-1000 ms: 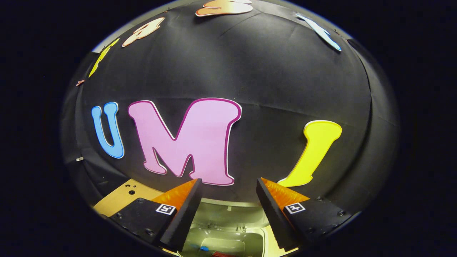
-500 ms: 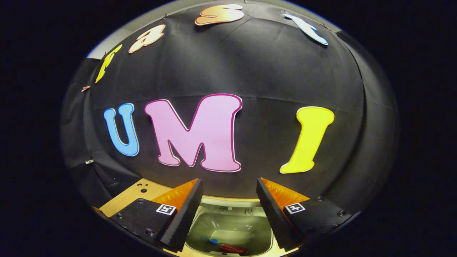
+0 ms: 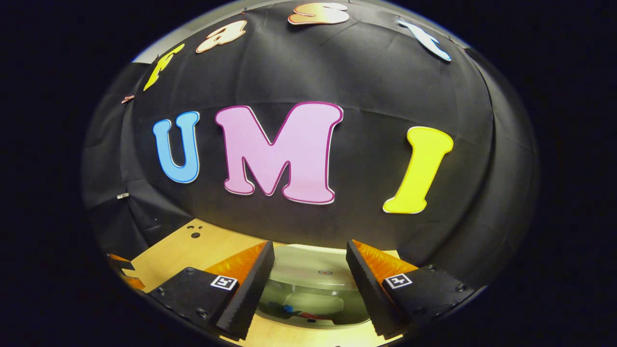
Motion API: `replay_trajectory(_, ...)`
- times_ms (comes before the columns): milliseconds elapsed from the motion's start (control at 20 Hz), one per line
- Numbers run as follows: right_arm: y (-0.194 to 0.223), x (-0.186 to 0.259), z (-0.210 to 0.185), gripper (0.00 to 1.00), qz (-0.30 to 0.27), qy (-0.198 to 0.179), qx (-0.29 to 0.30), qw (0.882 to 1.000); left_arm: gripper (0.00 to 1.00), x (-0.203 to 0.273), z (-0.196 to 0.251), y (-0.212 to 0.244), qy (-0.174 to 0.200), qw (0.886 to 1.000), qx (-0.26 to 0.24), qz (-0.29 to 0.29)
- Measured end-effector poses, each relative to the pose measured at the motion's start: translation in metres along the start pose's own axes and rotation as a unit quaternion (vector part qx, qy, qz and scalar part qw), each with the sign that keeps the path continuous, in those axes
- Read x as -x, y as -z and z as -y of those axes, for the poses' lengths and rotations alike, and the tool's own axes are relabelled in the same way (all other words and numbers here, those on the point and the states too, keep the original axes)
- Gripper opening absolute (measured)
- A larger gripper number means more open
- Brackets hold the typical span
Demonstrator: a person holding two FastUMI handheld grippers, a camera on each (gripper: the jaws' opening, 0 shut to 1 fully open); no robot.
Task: Press the lid of the desktop garbage bin to open it, pick up the crumpled paper on the desktop and throw it into the bin, then pick up the pop can on the desktop and drop it into the bin, and finally close the garbage bin lid.
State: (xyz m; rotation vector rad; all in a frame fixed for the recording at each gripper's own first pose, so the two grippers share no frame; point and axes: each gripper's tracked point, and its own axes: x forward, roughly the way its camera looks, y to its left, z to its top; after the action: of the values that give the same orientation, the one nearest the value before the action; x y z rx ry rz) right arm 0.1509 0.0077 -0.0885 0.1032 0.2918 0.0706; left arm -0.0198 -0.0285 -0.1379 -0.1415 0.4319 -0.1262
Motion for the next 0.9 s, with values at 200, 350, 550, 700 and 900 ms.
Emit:
replay_trajectory(200, 0.023, 0.002, -0.001, 0.95, -0.009, 0.0, -0.004, 1.0, 0.95, 0.0, -0.003, 0.002, -0.004, 1.0, 0.002, -0.002)
replay_trajectory(350, 0.042, 0.002, -0.002, 0.96, -0.021, 0.001, -0.005, 1.0, 0.95, 0.0, -0.003, 0.002, -0.003, 1.0, 0.004, -0.003)
replay_trajectory(550, 0.063, 0.002, -0.004, 0.96, -0.035, -0.001, 0.002, 0.999, 0.95, 0.0, -0.001, 0.002, -0.002, 1.0, 0.0, -0.003)
replay_trajectory(700, 0.078, 0.002, -0.004, 0.96, -0.047, -0.001, 0.002, 0.999, 0.95, 0.0, 0.001, 0.004, -0.001, 1.0, 0.002, -0.004)
replay_trajectory(900, 0.094, 0.001, -0.005, 0.96, -0.058, -0.007, -0.004, 0.998, 0.95, 0.0, 0.001, 0.005, -0.003, 1.0, 0.001, -0.006)
